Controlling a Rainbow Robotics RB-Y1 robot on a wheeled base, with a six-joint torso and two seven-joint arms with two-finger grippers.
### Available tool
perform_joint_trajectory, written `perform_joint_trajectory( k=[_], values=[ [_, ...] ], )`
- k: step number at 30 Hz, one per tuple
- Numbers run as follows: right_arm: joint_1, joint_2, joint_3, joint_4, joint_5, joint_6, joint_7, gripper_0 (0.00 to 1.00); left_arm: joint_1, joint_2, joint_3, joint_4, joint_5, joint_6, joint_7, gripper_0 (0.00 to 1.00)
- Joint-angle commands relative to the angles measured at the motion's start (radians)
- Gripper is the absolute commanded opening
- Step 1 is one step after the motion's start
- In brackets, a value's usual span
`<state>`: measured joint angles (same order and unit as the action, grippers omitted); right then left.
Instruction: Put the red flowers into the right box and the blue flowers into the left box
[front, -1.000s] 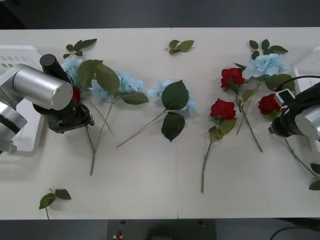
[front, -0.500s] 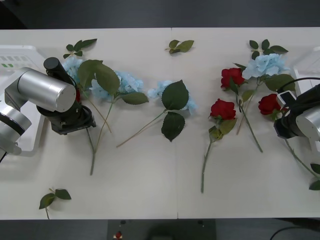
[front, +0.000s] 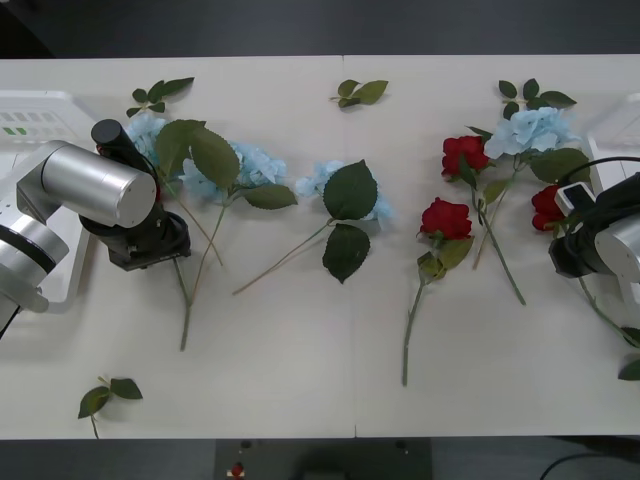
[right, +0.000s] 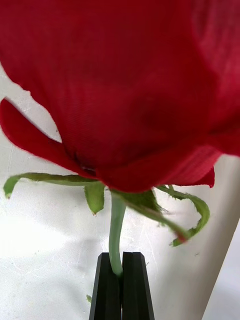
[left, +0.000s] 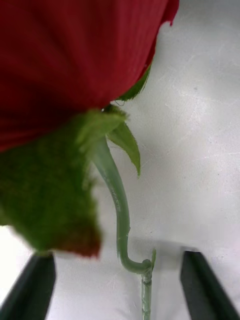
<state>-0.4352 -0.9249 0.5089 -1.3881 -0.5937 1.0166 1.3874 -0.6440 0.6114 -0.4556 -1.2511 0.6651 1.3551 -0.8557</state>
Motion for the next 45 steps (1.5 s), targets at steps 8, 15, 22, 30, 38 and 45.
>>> perform_joint_trajectory(
  k=[8,15,22,30,38,45],
  values=[
    [-0.094,-0.061,-0.113,-0.028,-0.248,0.079,0.062,0.0,-0.025,-0.004,0.012,-0.004,-0.013,-0.008,-0.031,0.25],
    [-0.192,-0.175,-0.17,-0.054,-0.368,0.22,0.093,0.0,-0.025,-0.004,0.012,-0.004,-0.018,-0.008,-0.031,0.0],
    [-0.277,-0.298,-0.17,0.0,-0.307,0.249,0.285,0.0,-0.029,0.019,0.018,-0.053,-0.027,-0.002,-0.036,0.0],
    [-0.301,-0.295,-0.17,0.189,-0.163,0.161,0.435,0.0,-0.026,0.07,0.084,-0.177,-0.022,0.098,-0.109,0.0],
    [-0.303,-0.207,-0.162,0.386,-0.003,-0.007,0.435,0.0,0.023,0.068,0.302,-0.337,0.004,0.276,-0.293,0.0],
    [-0.303,-0.137,-0.162,0.544,0.081,-0.147,0.423,0.0,0.05,0.045,0.469,-0.415,0.14,0.381,-0.462,0.0]
  ],
)
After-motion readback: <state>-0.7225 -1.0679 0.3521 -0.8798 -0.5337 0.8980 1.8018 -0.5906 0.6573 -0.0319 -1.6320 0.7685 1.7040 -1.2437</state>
